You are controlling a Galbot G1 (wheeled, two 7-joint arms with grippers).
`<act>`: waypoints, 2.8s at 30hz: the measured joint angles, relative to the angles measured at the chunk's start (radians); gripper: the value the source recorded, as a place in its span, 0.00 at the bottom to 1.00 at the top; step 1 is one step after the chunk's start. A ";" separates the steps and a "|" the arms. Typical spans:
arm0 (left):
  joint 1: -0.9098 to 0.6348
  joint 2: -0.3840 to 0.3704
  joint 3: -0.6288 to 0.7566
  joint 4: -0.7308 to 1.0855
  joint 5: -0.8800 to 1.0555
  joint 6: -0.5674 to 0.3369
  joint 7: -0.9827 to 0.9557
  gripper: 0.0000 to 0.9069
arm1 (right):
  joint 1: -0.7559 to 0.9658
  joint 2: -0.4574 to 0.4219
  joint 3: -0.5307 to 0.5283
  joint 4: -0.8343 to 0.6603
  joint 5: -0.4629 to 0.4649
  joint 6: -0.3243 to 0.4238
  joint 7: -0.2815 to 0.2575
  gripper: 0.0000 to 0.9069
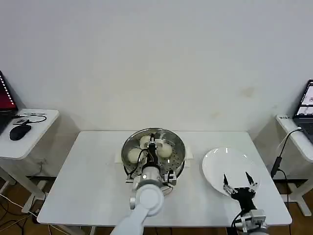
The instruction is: Take steamed baozi put them in steamer then cover it.
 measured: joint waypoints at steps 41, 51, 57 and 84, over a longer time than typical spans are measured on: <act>0.010 0.014 -0.009 -0.023 -0.072 0.011 -0.016 1.00 | -0.030 0.009 -0.016 -0.011 -0.058 0.028 -0.015 1.00; 0.033 0.057 0.004 -0.087 -0.105 0.011 -0.018 1.00 | -0.037 0.015 -0.018 -0.014 -0.066 0.033 -0.015 1.00; 0.055 0.093 0.018 -0.134 -0.126 0.008 -0.017 1.00 | -0.038 0.019 -0.018 -0.017 -0.071 0.039 -0.014 1.00; 0.443 0.202 -0.346 -0.447 -0.756 -0.172 -0.361 1.00 | -0.102 -0.048 -0.011 0.046 0.069 0.106 0.004 1.00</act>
